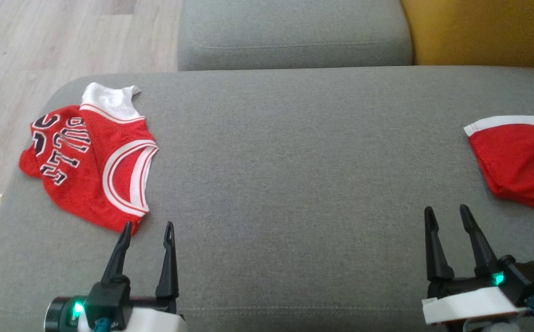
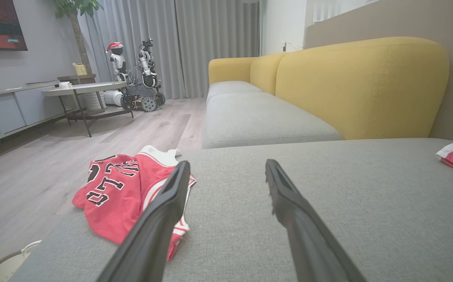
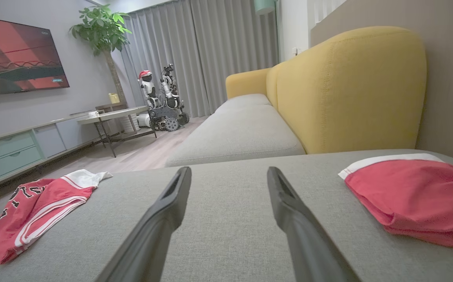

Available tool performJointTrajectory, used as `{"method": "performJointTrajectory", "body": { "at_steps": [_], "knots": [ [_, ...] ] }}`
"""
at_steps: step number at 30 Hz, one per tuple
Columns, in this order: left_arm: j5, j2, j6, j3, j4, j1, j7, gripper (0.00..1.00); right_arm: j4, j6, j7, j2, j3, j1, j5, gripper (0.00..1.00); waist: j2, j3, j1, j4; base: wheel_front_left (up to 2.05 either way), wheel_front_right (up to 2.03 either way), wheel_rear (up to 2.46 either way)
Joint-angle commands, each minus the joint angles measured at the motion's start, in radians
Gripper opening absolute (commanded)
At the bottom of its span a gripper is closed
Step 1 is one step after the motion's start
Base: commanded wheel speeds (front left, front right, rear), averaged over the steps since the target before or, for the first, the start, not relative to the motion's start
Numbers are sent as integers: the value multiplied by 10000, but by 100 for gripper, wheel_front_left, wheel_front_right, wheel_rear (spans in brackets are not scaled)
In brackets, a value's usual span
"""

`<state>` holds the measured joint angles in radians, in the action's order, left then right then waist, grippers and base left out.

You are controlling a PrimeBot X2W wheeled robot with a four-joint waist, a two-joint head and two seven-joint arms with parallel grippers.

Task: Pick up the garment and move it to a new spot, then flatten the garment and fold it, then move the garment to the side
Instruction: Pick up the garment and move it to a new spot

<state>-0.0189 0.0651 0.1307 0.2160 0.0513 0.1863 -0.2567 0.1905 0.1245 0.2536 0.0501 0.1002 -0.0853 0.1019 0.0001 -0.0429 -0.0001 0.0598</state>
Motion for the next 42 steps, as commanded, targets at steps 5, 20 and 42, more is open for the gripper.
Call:
{"method": "performJointTrajectory", "body": {
  "at_steps": [5,20,42],
  "knots": [
    [83,-66,30,-298,299,-383,-51,100,-354,62,82,2,379,149,-135,100,-1,3,1,496,0,0,0],
    [101,13,67,-355,494,-309,-51,100,-343,62,82,1,915,88,161,100,-1,-98,1,2975,0,0,0],
    [165,212,-102,-395,777,-1161,-51,100,-394,62,82,37,1321,505,31,100,-1,771,1,4197,0,0,0]
  ]
}}
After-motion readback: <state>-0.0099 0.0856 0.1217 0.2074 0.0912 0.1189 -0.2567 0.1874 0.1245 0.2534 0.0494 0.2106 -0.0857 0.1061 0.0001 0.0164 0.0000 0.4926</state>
